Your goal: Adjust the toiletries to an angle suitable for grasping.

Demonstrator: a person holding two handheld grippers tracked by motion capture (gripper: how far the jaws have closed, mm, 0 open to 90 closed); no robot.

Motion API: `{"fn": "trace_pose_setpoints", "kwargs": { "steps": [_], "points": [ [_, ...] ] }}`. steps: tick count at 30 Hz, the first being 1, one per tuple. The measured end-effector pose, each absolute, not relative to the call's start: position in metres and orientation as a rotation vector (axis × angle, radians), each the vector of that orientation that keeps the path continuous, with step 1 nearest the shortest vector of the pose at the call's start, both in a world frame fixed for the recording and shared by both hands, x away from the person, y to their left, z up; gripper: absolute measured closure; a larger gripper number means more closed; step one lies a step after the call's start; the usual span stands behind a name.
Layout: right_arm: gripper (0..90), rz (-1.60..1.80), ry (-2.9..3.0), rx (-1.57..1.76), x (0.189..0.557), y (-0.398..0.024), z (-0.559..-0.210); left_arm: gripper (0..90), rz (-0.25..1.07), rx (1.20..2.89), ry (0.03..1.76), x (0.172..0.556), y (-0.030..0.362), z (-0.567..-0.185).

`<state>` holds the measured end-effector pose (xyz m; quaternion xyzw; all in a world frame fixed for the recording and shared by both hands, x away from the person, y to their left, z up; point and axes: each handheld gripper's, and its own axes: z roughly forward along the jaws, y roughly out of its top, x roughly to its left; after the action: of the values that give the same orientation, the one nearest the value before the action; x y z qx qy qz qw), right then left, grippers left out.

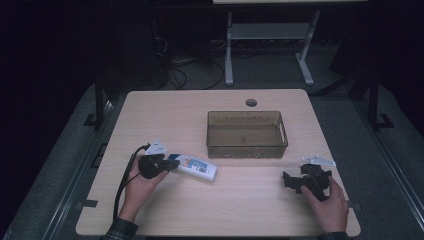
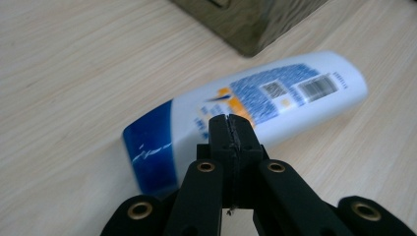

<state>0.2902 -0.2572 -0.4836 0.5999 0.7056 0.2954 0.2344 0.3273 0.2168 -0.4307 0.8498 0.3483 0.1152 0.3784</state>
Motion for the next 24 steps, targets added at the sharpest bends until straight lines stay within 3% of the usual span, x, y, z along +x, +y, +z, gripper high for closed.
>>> {"fn": "trace_pose_setpoints", "kwargs": {
  "steps": [24],
  "points": [
    [0.0,0.811,1.937,1.646,0.29,-0.257,-0.484,89.6,0.221,2.193,0.753,0.345,0.138,-0.433]
  ]
}}
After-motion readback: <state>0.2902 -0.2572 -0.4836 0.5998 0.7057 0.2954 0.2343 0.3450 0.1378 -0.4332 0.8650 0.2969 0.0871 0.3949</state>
